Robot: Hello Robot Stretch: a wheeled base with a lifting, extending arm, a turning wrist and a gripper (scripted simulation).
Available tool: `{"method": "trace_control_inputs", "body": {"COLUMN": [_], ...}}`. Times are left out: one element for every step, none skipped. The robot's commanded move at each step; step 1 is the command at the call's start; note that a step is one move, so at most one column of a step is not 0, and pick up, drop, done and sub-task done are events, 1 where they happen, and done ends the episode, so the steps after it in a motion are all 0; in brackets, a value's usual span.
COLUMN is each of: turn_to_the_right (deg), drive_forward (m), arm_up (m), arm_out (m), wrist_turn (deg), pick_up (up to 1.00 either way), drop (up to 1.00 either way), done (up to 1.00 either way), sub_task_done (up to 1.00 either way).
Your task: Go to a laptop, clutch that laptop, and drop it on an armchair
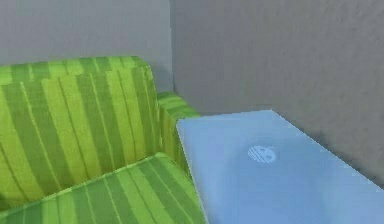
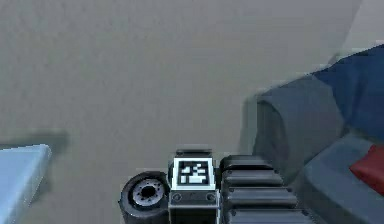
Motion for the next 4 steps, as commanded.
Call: {"method": "trace_control_inputs", "body": {"turn_to_the_right": [-45.0,-45.0,-45.0,-15.0], "drive_forward": [0.00,0.00,0.00,0.00], "arm_up": [0.00,0.00,0.00,0.00], "arm_out": [0.00,0.00,0.00,0.00], "wrist_turn": [0.0,0.0,0.0,0.0], "pick_up": [0.00,0.00,0.00,0.00], "drop": [0.00,0.00,0.00,0.00], "done": [0.00,0.00,0.00,0.00], "sub_task_done": [0.00,0.00,0.00,0.00]}}
